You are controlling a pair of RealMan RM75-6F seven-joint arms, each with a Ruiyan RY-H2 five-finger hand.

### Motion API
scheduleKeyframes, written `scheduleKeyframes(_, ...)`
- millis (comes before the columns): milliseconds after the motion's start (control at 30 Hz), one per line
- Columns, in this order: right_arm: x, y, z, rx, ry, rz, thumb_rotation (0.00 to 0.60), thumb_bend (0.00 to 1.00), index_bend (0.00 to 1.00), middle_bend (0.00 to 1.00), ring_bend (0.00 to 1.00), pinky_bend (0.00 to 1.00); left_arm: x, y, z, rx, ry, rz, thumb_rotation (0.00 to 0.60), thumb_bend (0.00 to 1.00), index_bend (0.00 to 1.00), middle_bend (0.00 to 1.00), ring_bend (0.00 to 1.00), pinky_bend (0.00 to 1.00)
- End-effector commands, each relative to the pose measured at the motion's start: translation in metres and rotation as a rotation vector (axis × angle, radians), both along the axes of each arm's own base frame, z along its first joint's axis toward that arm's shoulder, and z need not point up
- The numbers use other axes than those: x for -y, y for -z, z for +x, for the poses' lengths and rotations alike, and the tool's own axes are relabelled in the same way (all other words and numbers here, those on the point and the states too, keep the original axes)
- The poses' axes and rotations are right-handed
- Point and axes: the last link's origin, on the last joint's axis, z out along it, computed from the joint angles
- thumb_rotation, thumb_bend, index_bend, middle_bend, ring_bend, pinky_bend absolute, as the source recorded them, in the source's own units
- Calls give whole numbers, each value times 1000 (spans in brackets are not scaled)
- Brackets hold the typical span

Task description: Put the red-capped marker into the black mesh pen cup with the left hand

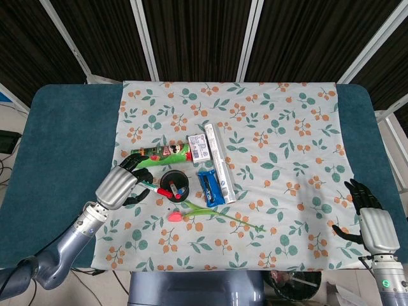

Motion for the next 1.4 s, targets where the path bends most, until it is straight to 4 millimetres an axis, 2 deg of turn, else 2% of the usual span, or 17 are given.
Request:
scheduleKeyframes(33,0,0,0,1,0,0,600,233,31,0,0,177,1,1,0,6,2,-2,600,389,554,513,146,158)
scheduleKeyframes(1000,0,0,0,-2,2,4,600,234,31,0,0,177,0,3,7,38,0,-15,600,383,554,515,146,158)
scheduleKeyframes(1267,0,0,0,0,4,4,600,234,31,0,0,176,-2,7,21,199,-62,-113,600,378,554,516,147,158)
scheduleKeyframes(1400,1,1,0,4,7,7,600,233,31,0,0,177,-7,12,36,332,-106,-183,600,376,554,516,147,158)
